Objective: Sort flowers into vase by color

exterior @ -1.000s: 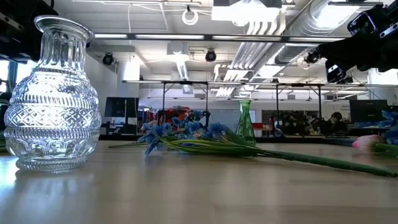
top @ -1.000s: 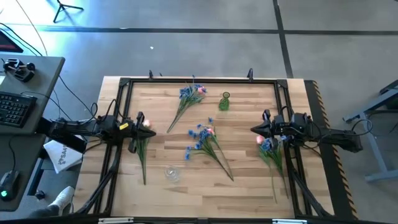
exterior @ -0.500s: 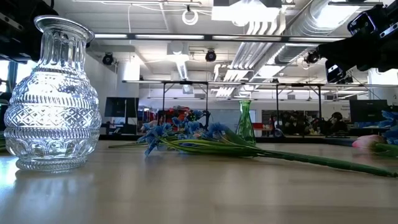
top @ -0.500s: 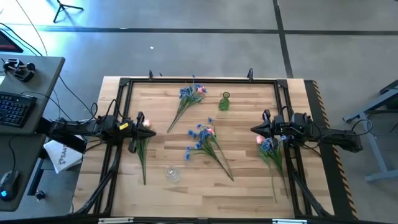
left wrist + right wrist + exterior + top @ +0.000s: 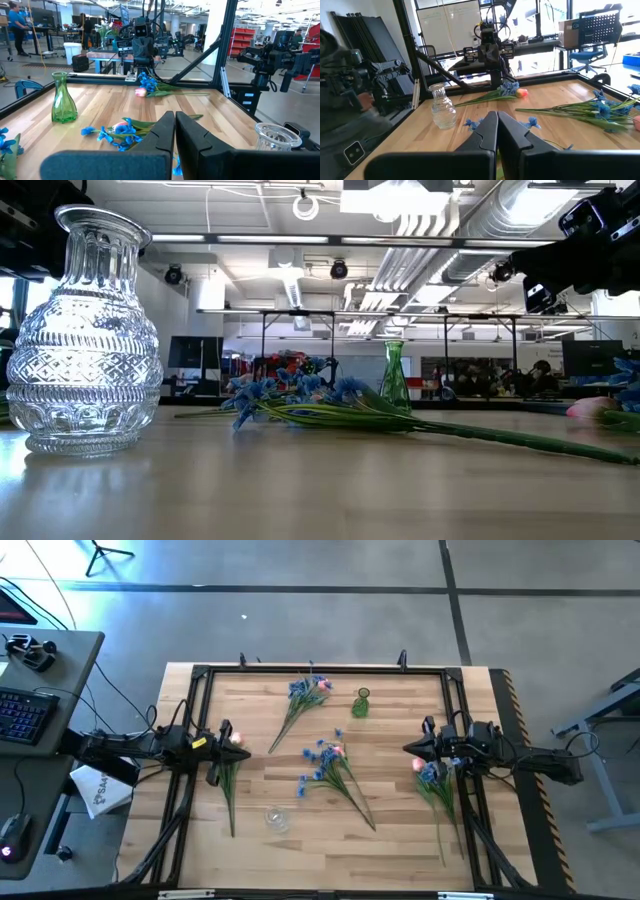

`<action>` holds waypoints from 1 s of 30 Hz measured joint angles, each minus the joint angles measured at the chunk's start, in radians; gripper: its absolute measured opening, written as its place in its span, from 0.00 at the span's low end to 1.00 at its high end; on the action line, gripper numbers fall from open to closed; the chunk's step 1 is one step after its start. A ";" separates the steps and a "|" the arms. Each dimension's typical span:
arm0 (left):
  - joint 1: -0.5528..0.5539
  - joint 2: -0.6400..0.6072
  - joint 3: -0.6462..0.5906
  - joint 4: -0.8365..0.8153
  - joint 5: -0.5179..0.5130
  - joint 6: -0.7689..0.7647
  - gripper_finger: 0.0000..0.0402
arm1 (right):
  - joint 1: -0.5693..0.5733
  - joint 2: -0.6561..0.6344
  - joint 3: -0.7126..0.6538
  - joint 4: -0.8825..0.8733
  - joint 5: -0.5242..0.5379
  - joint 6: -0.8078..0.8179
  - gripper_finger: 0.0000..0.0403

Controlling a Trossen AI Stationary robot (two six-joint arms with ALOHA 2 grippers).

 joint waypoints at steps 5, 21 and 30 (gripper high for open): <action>0.000 0.000 0.000 0.000 0.000 -0.001 0.01 | 0.000 0.000 0.000 0.000 0.000 0.000 0.00; 0.000 0.000 0.000 0.005 0.000 -0.019 0.01 | 0.000 0.000 0.000 0.000 0.000 0.000 0.00; 0.000 0.000 0.000 0.006 0.000 -0.040 0.01 | 0.000 0.000 0.000 0.049 0.002 -0.042 0.00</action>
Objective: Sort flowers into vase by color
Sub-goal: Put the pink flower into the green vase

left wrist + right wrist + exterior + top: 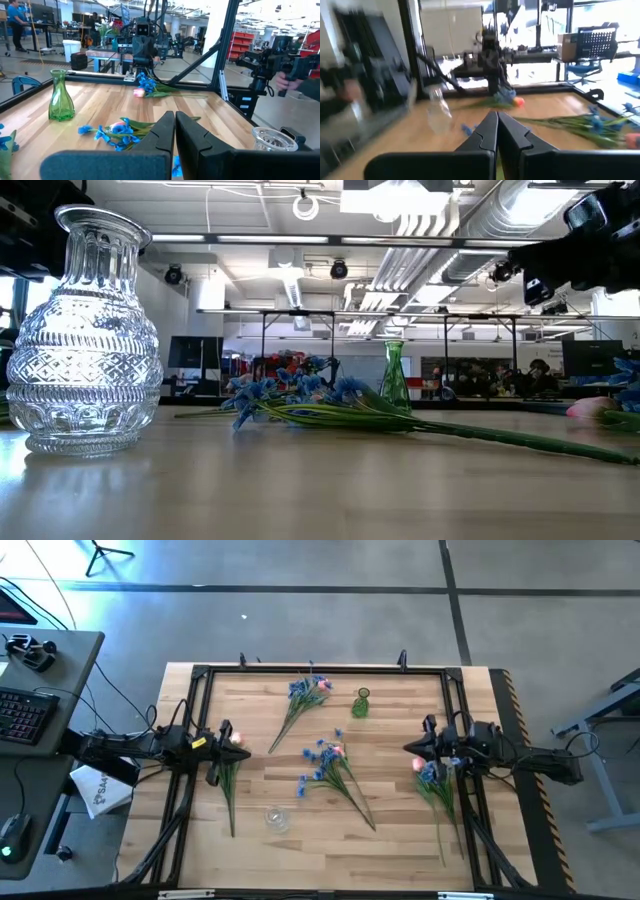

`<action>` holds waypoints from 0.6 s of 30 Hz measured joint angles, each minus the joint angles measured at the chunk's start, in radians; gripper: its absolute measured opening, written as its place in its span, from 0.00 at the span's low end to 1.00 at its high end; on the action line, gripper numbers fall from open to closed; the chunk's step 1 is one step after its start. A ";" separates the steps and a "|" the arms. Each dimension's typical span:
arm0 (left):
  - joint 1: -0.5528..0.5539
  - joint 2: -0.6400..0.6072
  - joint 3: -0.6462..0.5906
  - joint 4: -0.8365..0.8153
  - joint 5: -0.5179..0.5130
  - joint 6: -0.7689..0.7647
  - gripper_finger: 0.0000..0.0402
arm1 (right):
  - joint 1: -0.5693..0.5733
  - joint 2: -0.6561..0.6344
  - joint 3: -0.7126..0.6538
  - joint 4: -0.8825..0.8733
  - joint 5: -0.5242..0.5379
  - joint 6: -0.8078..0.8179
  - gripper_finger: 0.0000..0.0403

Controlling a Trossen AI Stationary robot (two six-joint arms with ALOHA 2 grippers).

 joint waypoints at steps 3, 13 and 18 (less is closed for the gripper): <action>0.000 0.000 0.000 0.006 0.000 -0.002 0.01 | 0.000 0.000 0.000 0.118 0.075 0.185 0.00; 0.000 0.000 0.000 0.065 0.002 0.008 0.01 | 0.027 0.092 0.125 0.071 0.371 0.203 0.00; 0.000 0.000 0.000 0.122 0.002 0.047 0.01 | 0.068 0.331 0.264 -0.184 0.528 0.408 0.00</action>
